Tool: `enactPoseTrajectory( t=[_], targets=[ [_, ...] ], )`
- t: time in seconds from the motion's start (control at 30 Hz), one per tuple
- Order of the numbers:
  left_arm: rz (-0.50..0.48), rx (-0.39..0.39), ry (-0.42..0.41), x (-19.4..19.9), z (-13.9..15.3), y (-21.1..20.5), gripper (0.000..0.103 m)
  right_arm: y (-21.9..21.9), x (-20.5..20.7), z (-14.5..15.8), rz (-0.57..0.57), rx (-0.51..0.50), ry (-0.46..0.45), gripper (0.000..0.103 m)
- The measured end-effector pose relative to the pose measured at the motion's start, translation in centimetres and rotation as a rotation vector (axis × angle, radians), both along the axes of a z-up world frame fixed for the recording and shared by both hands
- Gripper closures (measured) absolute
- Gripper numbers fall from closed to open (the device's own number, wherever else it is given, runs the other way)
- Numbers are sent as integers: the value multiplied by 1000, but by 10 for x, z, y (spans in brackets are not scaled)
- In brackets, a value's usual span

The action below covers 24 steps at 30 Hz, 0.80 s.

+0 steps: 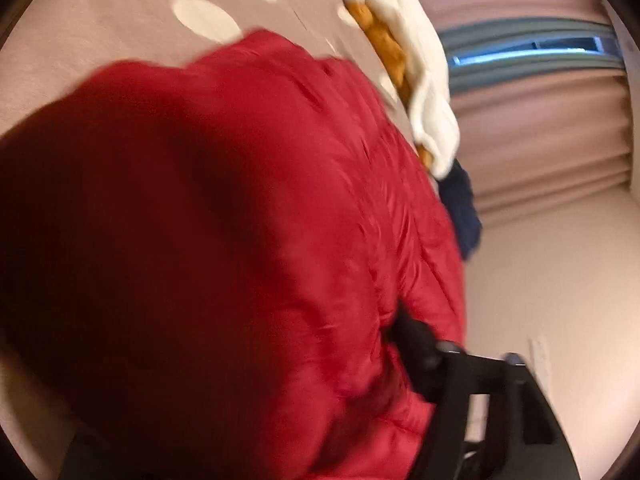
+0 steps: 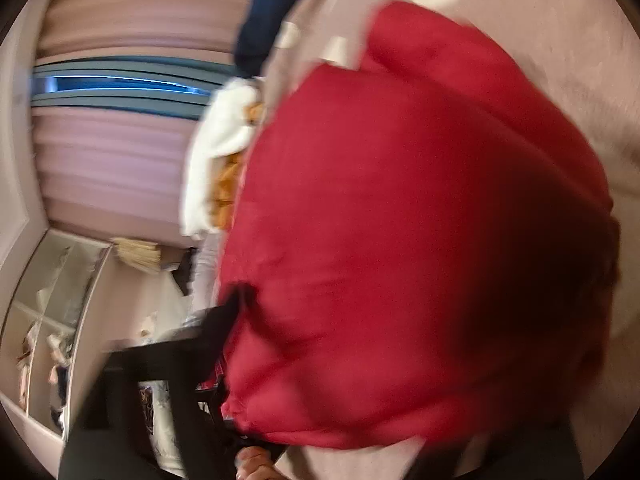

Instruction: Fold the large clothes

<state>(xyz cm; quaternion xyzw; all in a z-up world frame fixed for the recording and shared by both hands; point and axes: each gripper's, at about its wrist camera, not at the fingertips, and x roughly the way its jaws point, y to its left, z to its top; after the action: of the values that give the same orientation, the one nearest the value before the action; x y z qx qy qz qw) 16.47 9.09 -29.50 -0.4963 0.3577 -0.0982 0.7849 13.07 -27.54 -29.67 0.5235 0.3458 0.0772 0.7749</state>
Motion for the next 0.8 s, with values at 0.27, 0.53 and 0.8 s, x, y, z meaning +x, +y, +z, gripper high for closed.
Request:
enactPoseTrajectory(
  t=[0.27, 0.53, 0.8],
  targets=[
    [92, 329, -74, -11, 33, -30, 63, 29, 0, 19, 81, -248, -52, 72],
    [162, 495, -262, -31, 93, -12, 73, 75, 13, 43, 237, -349, -69, 71],
    [68, 693, -383, -56, 125, -23, 72, 140, 23, 51, 327, -527, -66, 71]
  ],
)
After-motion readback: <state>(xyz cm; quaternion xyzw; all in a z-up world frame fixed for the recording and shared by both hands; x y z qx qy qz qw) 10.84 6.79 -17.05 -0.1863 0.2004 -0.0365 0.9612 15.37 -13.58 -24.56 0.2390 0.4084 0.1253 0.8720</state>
